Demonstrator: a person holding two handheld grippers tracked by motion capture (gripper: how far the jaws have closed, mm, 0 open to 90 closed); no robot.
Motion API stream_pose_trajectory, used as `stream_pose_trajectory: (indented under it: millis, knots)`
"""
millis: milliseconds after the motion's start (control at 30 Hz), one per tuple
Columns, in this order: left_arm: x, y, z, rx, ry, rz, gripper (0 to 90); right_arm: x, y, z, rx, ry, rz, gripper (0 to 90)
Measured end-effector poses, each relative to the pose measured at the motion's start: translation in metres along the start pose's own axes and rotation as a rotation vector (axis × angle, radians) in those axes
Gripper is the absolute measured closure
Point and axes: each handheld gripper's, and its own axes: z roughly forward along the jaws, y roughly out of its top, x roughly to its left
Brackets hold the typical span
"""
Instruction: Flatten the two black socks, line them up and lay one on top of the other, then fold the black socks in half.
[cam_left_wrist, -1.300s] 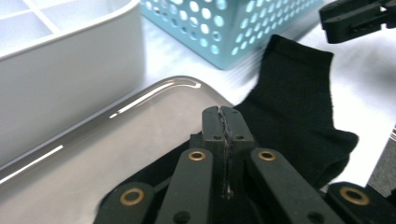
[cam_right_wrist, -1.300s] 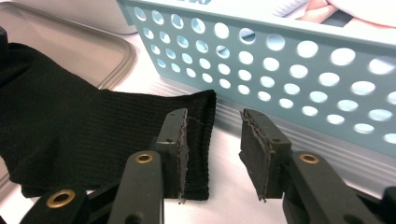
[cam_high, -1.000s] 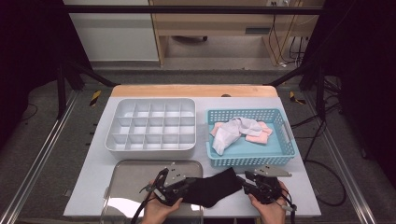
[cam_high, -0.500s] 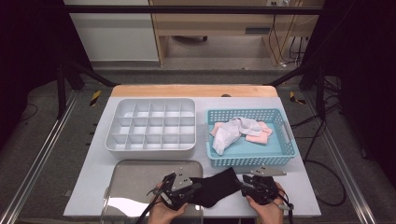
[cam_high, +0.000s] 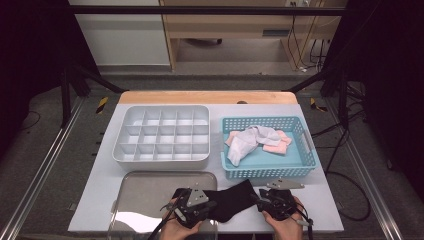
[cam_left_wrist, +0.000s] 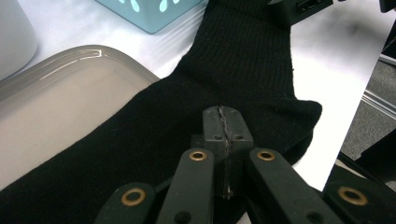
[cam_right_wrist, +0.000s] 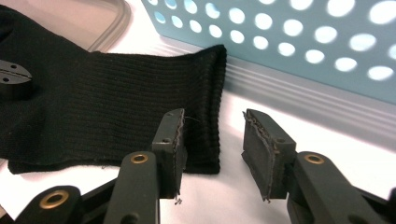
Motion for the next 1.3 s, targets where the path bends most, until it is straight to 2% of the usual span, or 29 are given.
stream_pose_trajectory:
  millis: [167, 267, 500, 633, 700, 767, 867, 967, 1033, 1133, 1300]
  knots:
    - [0.000, -0.001, 0.000, 0.001, 0.000, -0.001, 88.8, 0.000, -0.002, 0.003, 0.021, 0.006, 0.030, 60.9]
    - [0.000, -0.001, 0.000, 0.001, 0.002, -0.002, 88.8, 0.003, -0.002, 0.004, 0.029, 0.019, 0.044, 71.3]
    - [0.000, -0.001, 0.000, 0.000, 0.003, -0.003, 88.8, 0.005, 0.001, 0.003, 0.053, 0.025, 0.063, 80.7]
    - [0.000, -0.001, 0.000, -0.002, 0.002, -0.008, 88.8, 0.005, 0.006, -0.003, 0.022, 0.045, 0.069, 81.4]
    - [0.000, -0.001, 0.000, -0.003, 0.004, -0.012, 88.8, 0.006, 0.008, -0.010, -0.017, 0.064, 0.059, 81.4]
    - [-0.001, -0.001, 0.000, -0.002, 0.006, -0.014, 88.8, 0.008, 0.011, -0.017, -0.059, 0.109, 0.057, 81.4]
    - [0.000, 0.000, 0.001, -0.001, 0.005, -0.017, 88.8, 0.013, 0.015, -0.025, -0.110, 0.173, 0.028, 81.4]
    - [0.001, 0.000, 0.001, -0.005, 0.000, -0.024, 88.4, 0.023, 0.021, -0.032, -0.150, 0.226, -0.027, 81.4]
    - [0.003, 0.001, -0.002, -0.014, -0.005, -0.033, 86.8, 0.030, 0.024, -0.035, -0.158, 0.249, -0.053, 81.4]
    - [0.009, 0.002, -0.012, -0.040, -0.001, -0.048, 85.5, 0.036, 0.027, -0.034, -0.153, 0.260, -0.069, 81.5]
    - [0.031, 0.001, -0.045, -0.102, 0.062, -0.090, 84.8, 0.039, 0.031, -0.033, -0.143, 0.266, -0.079, 81.5]
